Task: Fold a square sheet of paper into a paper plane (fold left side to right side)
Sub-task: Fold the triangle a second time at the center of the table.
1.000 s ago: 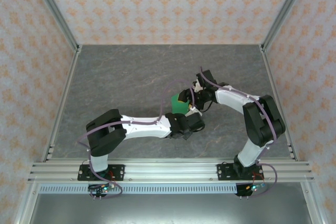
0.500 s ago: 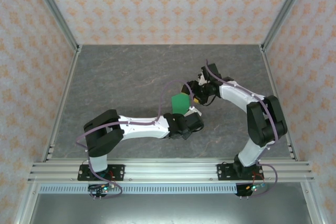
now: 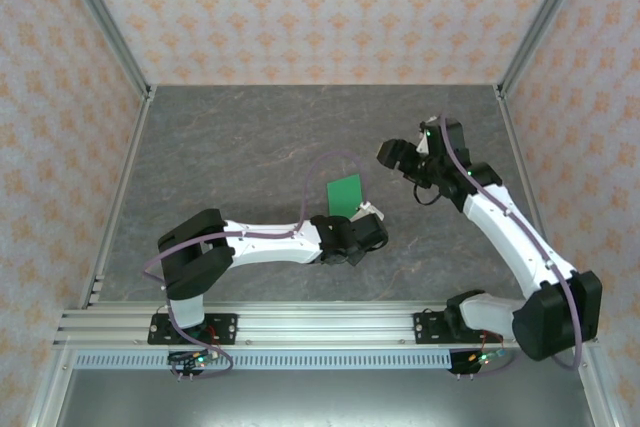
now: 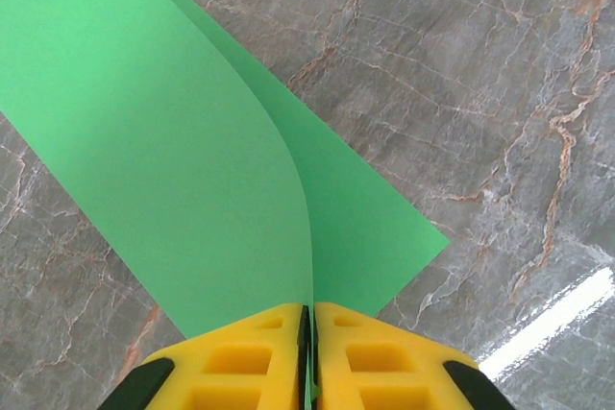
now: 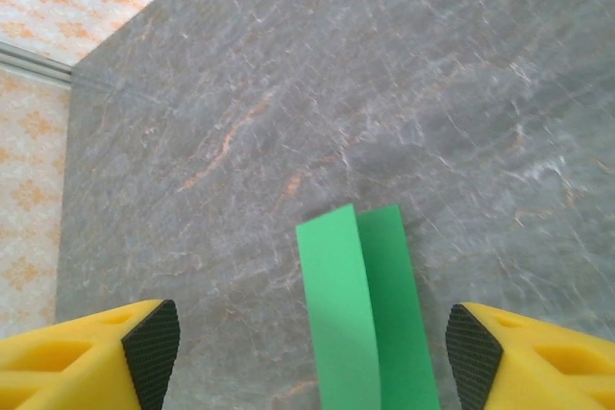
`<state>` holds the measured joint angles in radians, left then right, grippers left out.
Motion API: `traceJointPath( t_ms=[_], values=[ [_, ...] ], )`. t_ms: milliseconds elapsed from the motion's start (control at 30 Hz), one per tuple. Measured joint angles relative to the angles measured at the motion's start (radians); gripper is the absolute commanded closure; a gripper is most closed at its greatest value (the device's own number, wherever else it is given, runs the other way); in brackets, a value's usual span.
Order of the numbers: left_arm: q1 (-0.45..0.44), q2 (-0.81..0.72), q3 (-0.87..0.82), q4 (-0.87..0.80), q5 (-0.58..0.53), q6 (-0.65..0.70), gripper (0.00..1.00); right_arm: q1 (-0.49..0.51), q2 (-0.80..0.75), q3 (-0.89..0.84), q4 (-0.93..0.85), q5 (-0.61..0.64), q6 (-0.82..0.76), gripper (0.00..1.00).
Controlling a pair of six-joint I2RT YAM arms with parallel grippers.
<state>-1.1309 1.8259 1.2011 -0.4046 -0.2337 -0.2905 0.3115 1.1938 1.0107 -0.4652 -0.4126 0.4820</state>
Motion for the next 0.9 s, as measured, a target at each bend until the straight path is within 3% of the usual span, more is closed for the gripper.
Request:
traceJointPath(
  t_ms=[167, 333, 467, 900],
  values=[
    [0.000, 0.000, 0.000, 0.000, 0.025, -0.007, 0.89, 0.002, -0.045, -0.142, -0.010, -0.015, 0.015, 0.49],
    [0.017, -0.001, 0.000, 0.008, 0.079, -0.026, 0.90, 0.020, -0.074, -0.286, -0.001, -0.035, 0.051, 0.82],
    [0.051, -0.031, -0.031, 0.043, 0.135, -0.042, 0.90, 0.043, -0.086, -0.367, 0.032, -0.053, 0.087, 0.99],
    [0.122, -0.103, -0.125, 0.153, 0.278, -0.105, 0.90, 0.170, 0.005, -0.403, 0.195, -0.085, 0.173, 1.00]
  ],
)
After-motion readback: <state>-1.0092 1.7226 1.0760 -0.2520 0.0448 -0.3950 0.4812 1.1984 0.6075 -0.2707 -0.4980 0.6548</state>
